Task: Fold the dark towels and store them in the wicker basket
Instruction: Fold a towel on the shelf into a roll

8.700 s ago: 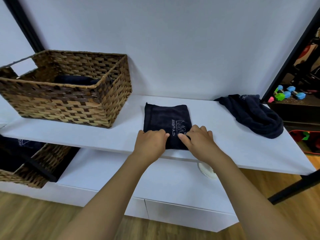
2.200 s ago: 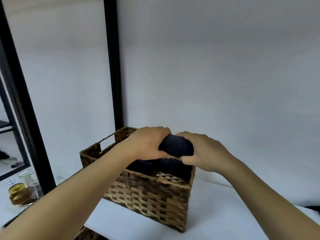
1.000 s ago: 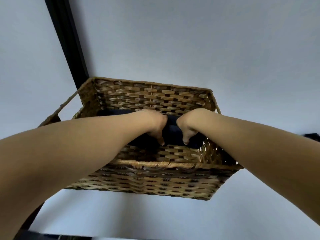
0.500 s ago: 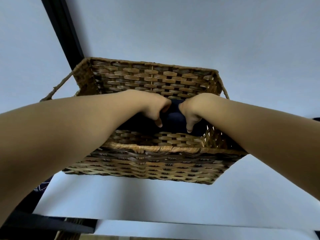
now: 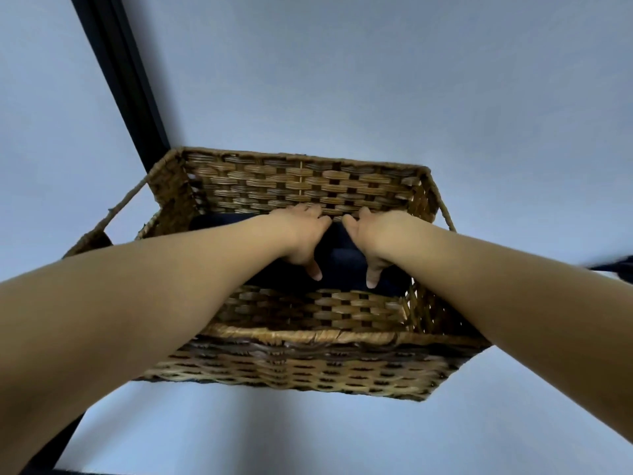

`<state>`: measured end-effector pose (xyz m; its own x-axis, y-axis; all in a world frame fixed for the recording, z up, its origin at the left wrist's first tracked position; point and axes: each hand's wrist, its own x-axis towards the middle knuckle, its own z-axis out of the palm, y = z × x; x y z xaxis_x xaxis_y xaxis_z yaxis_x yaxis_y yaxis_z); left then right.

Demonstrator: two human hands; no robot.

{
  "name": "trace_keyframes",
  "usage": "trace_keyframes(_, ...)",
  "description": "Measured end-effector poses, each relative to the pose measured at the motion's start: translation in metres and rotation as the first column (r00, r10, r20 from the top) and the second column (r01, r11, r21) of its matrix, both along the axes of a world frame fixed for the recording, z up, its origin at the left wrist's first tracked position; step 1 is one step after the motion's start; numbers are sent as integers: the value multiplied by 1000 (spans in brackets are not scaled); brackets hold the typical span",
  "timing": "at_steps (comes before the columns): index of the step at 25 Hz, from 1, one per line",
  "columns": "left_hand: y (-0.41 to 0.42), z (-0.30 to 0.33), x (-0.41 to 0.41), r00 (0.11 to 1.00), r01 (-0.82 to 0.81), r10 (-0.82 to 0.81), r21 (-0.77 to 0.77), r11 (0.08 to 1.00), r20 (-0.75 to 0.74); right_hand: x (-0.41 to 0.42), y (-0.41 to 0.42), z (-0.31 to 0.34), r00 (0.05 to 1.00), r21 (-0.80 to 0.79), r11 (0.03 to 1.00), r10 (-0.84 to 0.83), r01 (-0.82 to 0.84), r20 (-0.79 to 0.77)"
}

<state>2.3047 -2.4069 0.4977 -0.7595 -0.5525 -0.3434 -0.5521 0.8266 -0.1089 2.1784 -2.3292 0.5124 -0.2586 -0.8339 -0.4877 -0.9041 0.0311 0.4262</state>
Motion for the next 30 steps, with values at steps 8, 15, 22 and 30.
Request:
trace_keyframes(8, -5, -3, 1, 1000, -30, 29, 37, 999, 9, -2, -3, 1, 999, 44, 999, 24, -25, 32)
trace_keyframes(15, 10, 82, 20, 990, -62, 69, 62, 996, -120, -7, 33, 62, 973, -347, 923, 210, -167, 91)
trace_keyframes(22, 52, 136, 21, 889, -89, -157, -498, 863, -430, -55, 83, 117, 989, -714, 694, 147, -93, 14)
trace_keyframes(30, 122, 126, -85, 837, 0, -252, -460, 888, -486, -131, 175, 111, 990, -785, 617, 75, 45, 116)
